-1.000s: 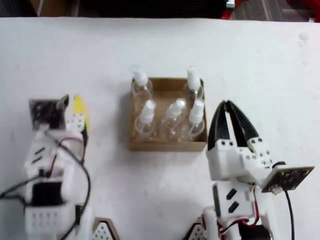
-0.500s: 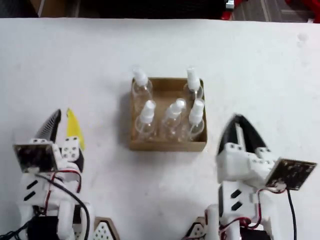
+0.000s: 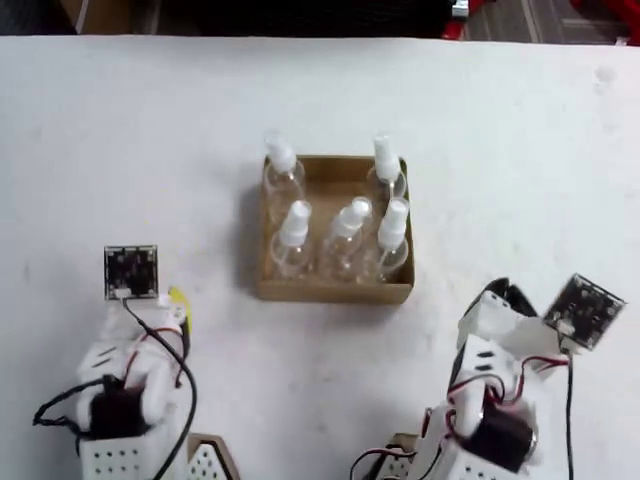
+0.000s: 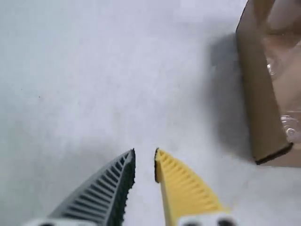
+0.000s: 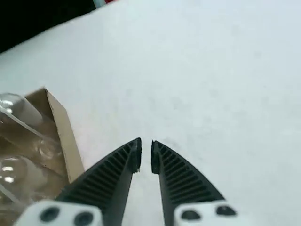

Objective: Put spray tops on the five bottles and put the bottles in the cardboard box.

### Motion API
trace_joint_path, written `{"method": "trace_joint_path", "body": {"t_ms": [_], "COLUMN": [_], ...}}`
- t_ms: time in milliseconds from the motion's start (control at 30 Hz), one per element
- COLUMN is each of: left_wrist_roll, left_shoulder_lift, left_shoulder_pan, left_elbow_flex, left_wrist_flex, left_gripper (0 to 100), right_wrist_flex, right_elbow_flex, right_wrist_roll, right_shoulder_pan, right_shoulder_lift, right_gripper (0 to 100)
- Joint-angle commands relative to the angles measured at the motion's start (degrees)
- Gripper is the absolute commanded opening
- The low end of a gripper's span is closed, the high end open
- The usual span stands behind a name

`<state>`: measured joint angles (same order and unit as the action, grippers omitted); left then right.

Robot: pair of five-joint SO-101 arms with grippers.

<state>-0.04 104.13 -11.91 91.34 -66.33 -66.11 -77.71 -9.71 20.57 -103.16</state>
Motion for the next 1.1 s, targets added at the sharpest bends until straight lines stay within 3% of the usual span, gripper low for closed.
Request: {"method": "trace_joint_path", "body": {"t_ms": [0, 200, 467, 633, 800, 1067], "left_wrist_roll": [0.18, 0.18, 0.18, 0.26, 0.26, 0.44], "left_shoulder_lift": [0.57, 0.48, 0.48, 0.48, 0.48, 0.48], "left_shoulder_pan": [-3.3, -4.26, -4.26, -4.26, -4.18, -4.18], "left_elbow_flex": [5.54, 5.54, 5.54, 5.54, 5.54, 5.54], "left_wrist_flex": [5.63, 3.34, -7.56, -7.47, -7.47, -7.38], "left_gripper": [8, 7, 7, 7, 7, 7], "right_wrist_flex": [6.9, 11.38, 6.29, 2.15, -1.8, -6.55], "right_elbow_flex": [-9.05, -19.25, -19.08, -19.08, -19.08, -18.99], "right_wrist_roll": [-0.09, -0.09, -0.09, 0.7, 10.2, 10.9], "right_shoulder_pan": [0.75, 0.75, 0.22, -1.98, -6.46, -9.27], "right_shoulder_lift": [-0.22, 0.04, -0.04, -0.04, -0.13, -0.13], "right_gripper": [2.1, 2.1, 1.7, 1.7, 1.6, 1.6]}}
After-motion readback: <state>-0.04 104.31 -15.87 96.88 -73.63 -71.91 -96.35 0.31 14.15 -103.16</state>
